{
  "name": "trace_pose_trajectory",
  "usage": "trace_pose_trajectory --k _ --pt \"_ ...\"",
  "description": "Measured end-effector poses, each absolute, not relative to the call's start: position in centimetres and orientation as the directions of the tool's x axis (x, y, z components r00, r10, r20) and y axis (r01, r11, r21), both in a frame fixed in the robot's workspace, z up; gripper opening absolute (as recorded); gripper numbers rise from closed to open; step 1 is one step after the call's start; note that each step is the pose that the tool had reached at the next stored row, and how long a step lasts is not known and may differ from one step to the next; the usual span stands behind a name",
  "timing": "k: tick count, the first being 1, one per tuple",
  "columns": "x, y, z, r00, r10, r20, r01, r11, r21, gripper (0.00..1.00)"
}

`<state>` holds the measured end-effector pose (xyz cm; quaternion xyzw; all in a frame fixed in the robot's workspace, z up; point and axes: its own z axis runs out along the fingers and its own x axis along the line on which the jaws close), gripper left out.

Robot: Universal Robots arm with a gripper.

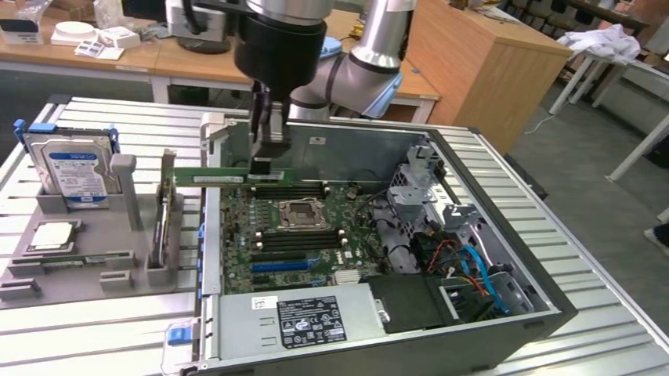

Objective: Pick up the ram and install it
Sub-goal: 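Pick up the ram and move it above insertion slot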

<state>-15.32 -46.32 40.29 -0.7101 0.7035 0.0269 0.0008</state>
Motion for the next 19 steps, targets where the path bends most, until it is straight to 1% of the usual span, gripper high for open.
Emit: trace_pose_trajectory --k 19 --pt "-11.1 -46.4 40.3 0.009 -0.999 -0.039 -0.999 -0.01 0.037 0.11"
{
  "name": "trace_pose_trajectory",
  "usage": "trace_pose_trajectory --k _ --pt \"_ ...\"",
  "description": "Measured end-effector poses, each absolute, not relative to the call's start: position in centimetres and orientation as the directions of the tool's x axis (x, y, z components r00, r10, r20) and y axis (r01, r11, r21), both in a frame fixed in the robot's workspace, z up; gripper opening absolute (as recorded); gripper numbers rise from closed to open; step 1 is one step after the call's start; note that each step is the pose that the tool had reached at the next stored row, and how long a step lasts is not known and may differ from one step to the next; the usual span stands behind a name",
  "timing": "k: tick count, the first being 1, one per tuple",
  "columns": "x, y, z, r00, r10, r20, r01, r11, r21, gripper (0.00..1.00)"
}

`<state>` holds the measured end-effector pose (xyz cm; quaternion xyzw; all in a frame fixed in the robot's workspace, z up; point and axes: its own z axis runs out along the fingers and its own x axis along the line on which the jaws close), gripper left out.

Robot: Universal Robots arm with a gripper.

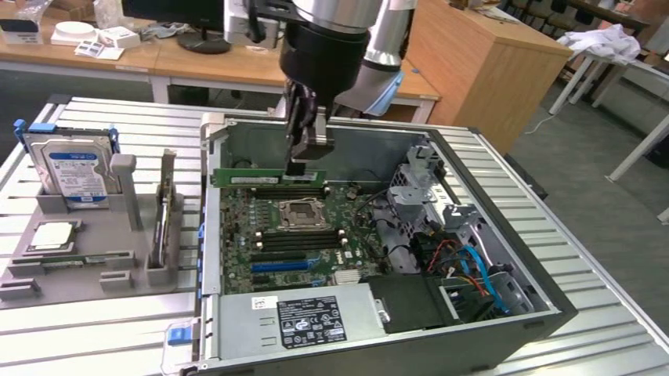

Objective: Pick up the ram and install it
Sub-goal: 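Pick up the ram and move it above insertion slot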

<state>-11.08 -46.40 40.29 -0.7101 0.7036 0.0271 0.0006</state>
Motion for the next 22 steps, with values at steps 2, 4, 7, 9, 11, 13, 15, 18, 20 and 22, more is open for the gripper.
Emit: trace_pose_trajectory --k 2,4,7,9,11,13,15,18,20,22 --pt "-10.7 -46.4 40.3 0.009 -0.999 -0.039 -0.999 -0.01 0.037 0.11" --pt "-10.3 -46.4 40.3 0.009 -0.999 -0.039 -0.999 -0.01 0.037 0.11" --pt "-9.7 -46.4 40.3 0.009 -0.999 -0.039 -0.999 -0.01 0.037 0.11" --pt "-9.3 -46.4 40.3 0.009 -0.999 -0.039 -0.999 -0.01 0.037 0.11" --pt "-8.9 -46.4 40.3 0.009 -0.999 -0.039 -0.999 -0.01 0.037 0.11" --pt "-8.5 -46.4 40.3 0.009 -0.999 -0.039 -0.999 -0.01 0.037 0.11" --pt "-8.2 -46.4 40.3 0.009 -0.999 -0.039 -0.999 -0.01 0.037 0.11" --pt "-7.8 -46.4 40.3 0.009 -0.999 -0.039 -0.999 -0.01 0.037 0.11" --pt "-7.5 -46.4 40.3 0.009 -0.999 -0.039 -0.999 -0.01 0.037 0.11" --pt "-7.3 -46.4 40.3 0.009 -0.999 -0.039 -0.999 -0.01 0.037 0.11"
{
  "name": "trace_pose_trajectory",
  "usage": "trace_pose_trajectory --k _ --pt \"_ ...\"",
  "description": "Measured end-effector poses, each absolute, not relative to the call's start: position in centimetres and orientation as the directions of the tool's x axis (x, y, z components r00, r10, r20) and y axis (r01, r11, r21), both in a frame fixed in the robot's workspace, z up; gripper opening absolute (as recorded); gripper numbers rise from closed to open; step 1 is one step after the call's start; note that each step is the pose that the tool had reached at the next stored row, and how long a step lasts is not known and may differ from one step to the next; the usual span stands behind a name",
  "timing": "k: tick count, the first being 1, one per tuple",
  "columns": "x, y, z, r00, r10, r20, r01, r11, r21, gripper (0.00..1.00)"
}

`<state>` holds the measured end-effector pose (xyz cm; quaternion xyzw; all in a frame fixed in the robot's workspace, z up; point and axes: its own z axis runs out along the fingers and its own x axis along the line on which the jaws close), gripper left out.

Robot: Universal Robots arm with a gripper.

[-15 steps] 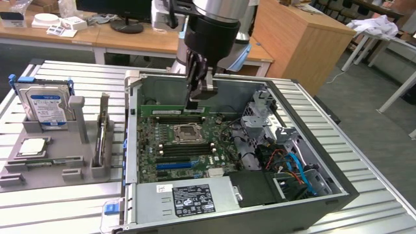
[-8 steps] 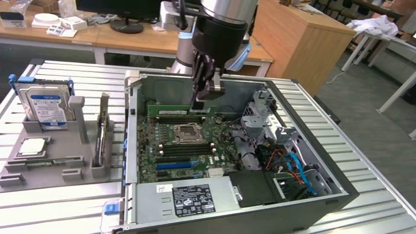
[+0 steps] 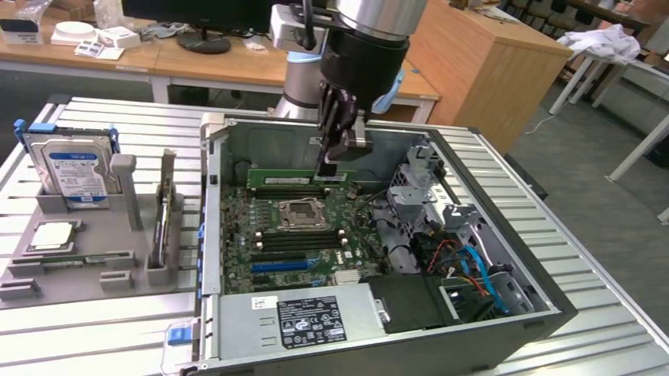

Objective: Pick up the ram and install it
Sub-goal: 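Pick up the ram and move it above insertion slot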

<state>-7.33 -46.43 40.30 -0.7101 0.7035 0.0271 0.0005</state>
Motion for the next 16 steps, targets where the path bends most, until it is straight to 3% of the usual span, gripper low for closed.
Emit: trace_pose_trajectory --k 16 --pt "-6.58 -46.43 40.29 0.004 -0.999 -0.039 -0.999 -0.006 0.045 0.11"
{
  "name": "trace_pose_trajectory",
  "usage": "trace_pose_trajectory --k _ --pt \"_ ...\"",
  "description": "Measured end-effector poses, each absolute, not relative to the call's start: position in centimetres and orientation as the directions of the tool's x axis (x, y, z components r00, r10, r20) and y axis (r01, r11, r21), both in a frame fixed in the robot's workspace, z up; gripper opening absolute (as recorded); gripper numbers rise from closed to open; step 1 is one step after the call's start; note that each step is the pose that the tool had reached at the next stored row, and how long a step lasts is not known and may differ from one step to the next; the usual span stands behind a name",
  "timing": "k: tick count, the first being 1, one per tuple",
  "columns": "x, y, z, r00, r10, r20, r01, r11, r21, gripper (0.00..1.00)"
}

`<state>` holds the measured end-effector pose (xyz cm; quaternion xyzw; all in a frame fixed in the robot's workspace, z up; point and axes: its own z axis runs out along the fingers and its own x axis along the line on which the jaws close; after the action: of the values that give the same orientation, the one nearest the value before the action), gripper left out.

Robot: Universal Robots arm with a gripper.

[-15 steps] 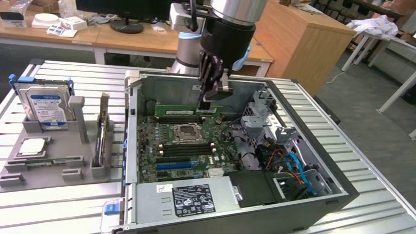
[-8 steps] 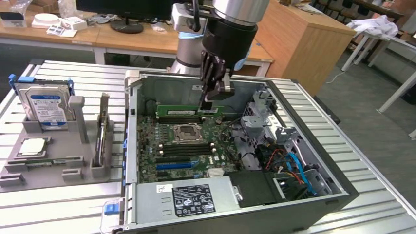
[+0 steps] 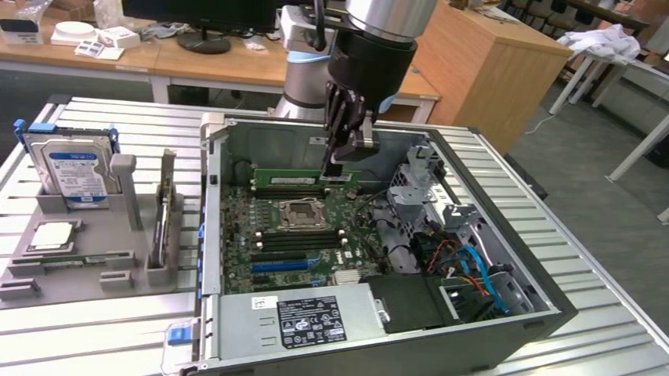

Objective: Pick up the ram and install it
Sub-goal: 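Pick up the ram and move it above insertion slot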

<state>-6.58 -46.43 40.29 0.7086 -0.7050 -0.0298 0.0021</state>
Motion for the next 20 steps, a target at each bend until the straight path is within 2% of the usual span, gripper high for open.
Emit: trace_pose_trajectory --k 20 --pt "-5.3 -46.4 40.2 0.004 -0.999 -0.039 -0.999 -0.006 0.044 0.11"
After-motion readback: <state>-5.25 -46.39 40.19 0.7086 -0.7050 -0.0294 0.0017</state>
